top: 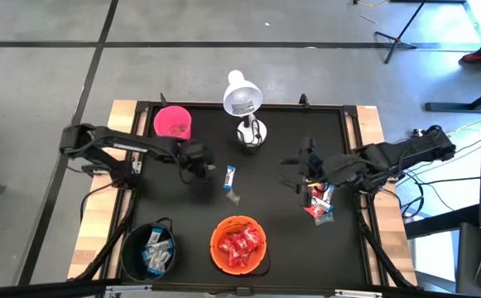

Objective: Sort candy
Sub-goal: Put the green candy into the pink bucket

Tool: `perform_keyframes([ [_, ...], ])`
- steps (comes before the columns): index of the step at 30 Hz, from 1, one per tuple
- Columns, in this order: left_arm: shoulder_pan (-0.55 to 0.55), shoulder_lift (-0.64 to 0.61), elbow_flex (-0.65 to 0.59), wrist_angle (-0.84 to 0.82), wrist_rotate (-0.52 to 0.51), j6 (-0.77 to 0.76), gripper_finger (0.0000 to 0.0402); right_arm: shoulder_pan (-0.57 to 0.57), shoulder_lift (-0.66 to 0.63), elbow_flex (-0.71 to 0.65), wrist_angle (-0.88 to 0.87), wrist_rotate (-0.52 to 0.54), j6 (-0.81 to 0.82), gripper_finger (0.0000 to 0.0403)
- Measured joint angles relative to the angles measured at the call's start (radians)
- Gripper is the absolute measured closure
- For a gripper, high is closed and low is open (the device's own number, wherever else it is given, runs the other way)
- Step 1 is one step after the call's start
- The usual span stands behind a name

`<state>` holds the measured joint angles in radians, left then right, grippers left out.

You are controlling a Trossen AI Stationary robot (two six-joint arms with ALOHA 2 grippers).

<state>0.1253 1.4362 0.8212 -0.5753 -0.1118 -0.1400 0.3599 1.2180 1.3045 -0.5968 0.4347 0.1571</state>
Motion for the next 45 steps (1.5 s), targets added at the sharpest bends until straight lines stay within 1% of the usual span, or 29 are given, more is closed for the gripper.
perform_keyframes([
  [8, 0.043, 0.133, 0.070, 0.007, -0.035, 0.045, 0.0285, 0.000, 0.025, 0.000, -0.001, 0.010, -0.005, 0.0160],
  [12, 0.077, 0.180, 0.081, 0.006, -0.036, 0.044, 0.0285, 0.000, 0.038, 0.000, -0.005, 0.006, -0.005, 0.0160],
  [18, 0.113, 0.241, 0.081, 0.012, -0.022, -0.031, 0.0285, 0.000, 0.052, 0.000, -0.015, -0.001, -0.005, 0.0160],
  [21, 0.112, 0.255, 0.082, 0.014, -0.010, -0.035, 0.0289, 0.000, 0.059, 0.000, -0.016, -0.001, -0.005, 0.0160],
  [24, 0.106, 0.256, 0.082, 0.014, -0.007, -0.036, 0.0311, 0.000, 0.068, 0.000, -0.016, -0.001, -0.005, 0.0160],
  [30, 0.086, 0.250, 0.082, 0.024, 0.003, -0.046, 0.0391, 0.000, 0.077, 0.000, -0.040, -0.001, -0.005, 0.0160],
  [34, 0.075, 0.249, 0.081, 0.046, -0.001, -0.059, 0.0399, 0.000, 0.077, 0.000, -0.042, -0.001, -0.005, 0.0160],
  [38, 0.061, 0.221, 0.105, 0.022, -0.022, -0.060, 0.0401, 0.000, 0.077, 0.000, -0.044, -0.001, -0.005, 0.0160],
  [41, 0.051, 0.174, 0.152, -0.029, -0.047, -0.059, 0.0401, 0.000, 0.077, 0.000, -0.054, -0.001, -0.005, 0.0160],
  [45, 0.030, 0.089, 0.228, -0.132, -0.124, -0.060, 0.0401, 0.000, 0.077, 0.000, -0.060, -0.001, 0.003, 0.0160],
])
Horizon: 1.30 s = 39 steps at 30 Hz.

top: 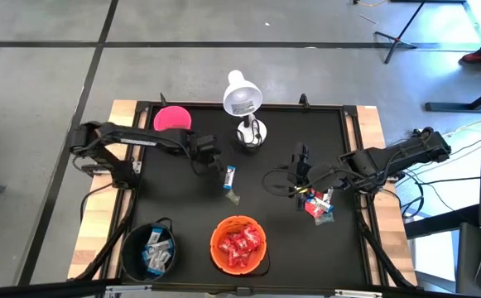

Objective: Sort candy
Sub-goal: Put the green candy into the pink bucket, then put the white candy into the black bucket

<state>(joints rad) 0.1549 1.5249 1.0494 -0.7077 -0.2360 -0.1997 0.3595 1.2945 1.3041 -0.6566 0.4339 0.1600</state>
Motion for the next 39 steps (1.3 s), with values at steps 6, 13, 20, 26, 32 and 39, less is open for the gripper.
perform_keyframes([
  [6, -0.013, -0.170, 0.091, -0.183, -0.148, -0.001, 0.0401, 0.000, 0.000, 0.000, -0.002, 0.000, 0.010, 0.0160],
  [13, 0.092, -0.377, 0.099, -0.303, -0.207, 0.000, 0.0401, 0.000, 0.000, 0.000, -0.006, 0.000, 0.018, 0.0160],
  [20, 0.322, -0.428, 0.085, -0.374, -0.110, 0.000, 0.0401, 0.000, 0.000, 0.000, -0.002, 0.000, 0.018, 0.0160],
  [26, 0.460, -0.397, 0.064, -0.374, -0.032, -0.001, 0.0399, 0.001, 0.000, 0.000, -0.019, -0.001, 0.019, 0.0160],
  [32, 0.512, -0.379, 0.064, -0.369, -0.007, -0.001, 0.0349, 0.001, 0.000, 0.000, -0.031, -0.001, 0.025, 0.0160],
  [39, 0.522, -0.391, 0.068, -0.373, 0.007, -0.027, 0.0287, 0.001, -0.001, 0.000, -0.084, -0.051, 0.049, 0.0160],
])
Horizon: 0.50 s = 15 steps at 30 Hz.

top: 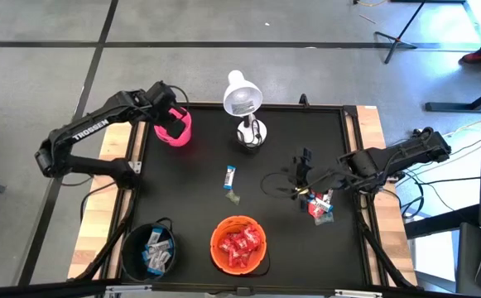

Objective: Sort candy
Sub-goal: Put the white candy into the black bucket

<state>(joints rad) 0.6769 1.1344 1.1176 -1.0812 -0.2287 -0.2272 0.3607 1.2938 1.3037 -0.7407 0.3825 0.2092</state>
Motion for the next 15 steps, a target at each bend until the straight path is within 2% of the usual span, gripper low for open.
perform_keyframes([
  [2, -0.002, -0.024, 0.018, 0.006, 0.055, 0.009, 0.0282, 0.000, 0.000, 0.000, -0.056, -0.010, 0.028, 0.0160],
  [5, -0.021, -0.080, 0.041, 0.079, 0.225, 0.055, 0.0282, 0.000, 0.000, 0.000, -0.178, -0.045, 0.102, 0.0160],
  [7, -0.061, -0.127, 0.041, 0.162, 0.344, 0.055, 0.0285, 0.000, 0.000, -0.009, -0.253, -0.071, 0.169, 0.0160],
  [9, -0.121, -0.170, 0.042, 0.243, 0.416, 0.049, 0.0289, 0.000, 0.001, -0.034, -0.309, -0.093, 0.229, 0.0160],
  [12, -0.246, -0.227, 0.024, 0.371, 0.423, 0.046, 0.0293, 0.030, 0.002, -0.087, -0.367, -0.106, 0.316, 0.0160],
  [15, -0.384, -0.268, -0.018, 0.498, 0.388, 0.032, 0.0293, 0.083, 0.002, -0.159, -0.362, -0.121, 0.385, 0.0160],
])
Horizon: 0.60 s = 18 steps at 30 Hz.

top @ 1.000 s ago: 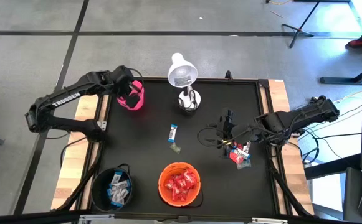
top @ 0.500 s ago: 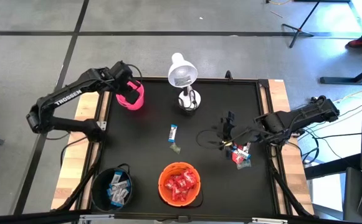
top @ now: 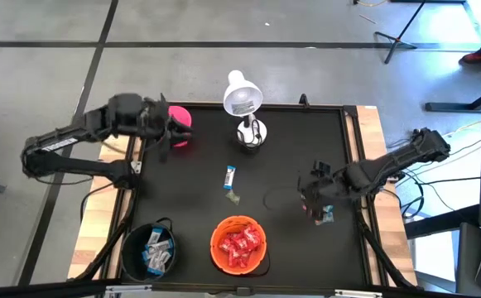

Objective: Sort candy
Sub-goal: Put the white candy into the black bucket

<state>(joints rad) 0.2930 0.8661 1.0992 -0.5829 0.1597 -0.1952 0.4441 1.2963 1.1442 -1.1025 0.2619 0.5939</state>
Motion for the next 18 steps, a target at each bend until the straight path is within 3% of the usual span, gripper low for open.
perform_keyframes([
  [4, -0.160, -0.020, -0.078, 0.190, -0.088, 0.006, 0.0294, 0.080, 0.001, -0.088, 0.001, -0.009, 0.101, 0.0160],
  [9, -0.276, -0.013, -0.182, 0.428, -0.184, 0.025, 0.0294, 0.120, 0.001, -0.178, 0.001, -0.026, 0.251, 0.0160],
  [18, -0.440, 0.086, -0.370, 0.846, -0.203, 0.029, 0.0294, 0.119, 0.001, -0.354, 0.047, -0.142, 0.445, 0.0160],
])
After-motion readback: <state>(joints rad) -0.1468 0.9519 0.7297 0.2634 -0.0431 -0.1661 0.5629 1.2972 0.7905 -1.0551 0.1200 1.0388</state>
